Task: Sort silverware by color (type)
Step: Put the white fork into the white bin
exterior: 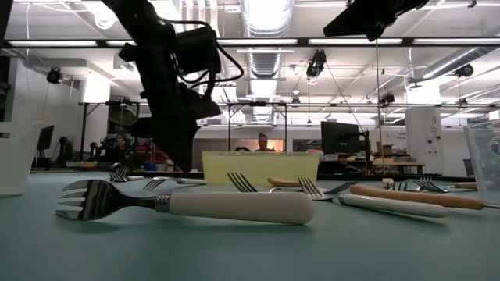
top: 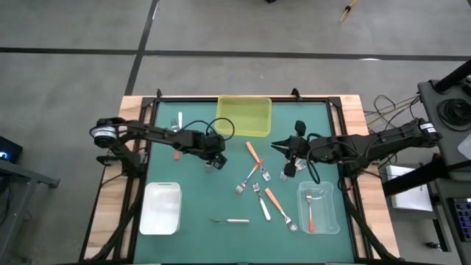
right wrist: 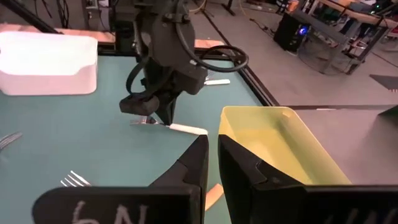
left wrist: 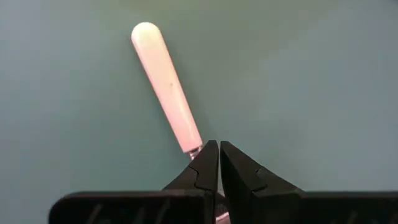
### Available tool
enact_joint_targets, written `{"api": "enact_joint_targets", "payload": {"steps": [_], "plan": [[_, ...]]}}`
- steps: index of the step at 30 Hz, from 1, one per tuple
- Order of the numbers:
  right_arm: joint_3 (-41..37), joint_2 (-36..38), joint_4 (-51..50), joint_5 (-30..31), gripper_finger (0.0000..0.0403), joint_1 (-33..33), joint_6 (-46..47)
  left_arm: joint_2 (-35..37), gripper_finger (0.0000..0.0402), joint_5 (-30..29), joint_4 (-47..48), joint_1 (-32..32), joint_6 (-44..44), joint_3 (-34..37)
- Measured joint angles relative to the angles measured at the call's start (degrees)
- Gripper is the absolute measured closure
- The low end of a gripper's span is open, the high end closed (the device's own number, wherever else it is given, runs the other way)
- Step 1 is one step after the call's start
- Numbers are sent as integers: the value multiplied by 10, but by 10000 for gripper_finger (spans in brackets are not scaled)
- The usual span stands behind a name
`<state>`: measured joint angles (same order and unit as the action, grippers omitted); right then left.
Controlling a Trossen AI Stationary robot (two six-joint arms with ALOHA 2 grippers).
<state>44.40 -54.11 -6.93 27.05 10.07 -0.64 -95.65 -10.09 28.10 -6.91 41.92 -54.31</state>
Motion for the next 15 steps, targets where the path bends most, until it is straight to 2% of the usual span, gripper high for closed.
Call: {"api": "enact_joint_targets", "payload": {"steps": [5,15], "plan": [[0,-3,0,0,374,0,-7,-10,379,-10,4,-3,-15,-14],[0,-4,0,0,374,0,-16,-10,294,-60,24,-5,-5,-15]]}}
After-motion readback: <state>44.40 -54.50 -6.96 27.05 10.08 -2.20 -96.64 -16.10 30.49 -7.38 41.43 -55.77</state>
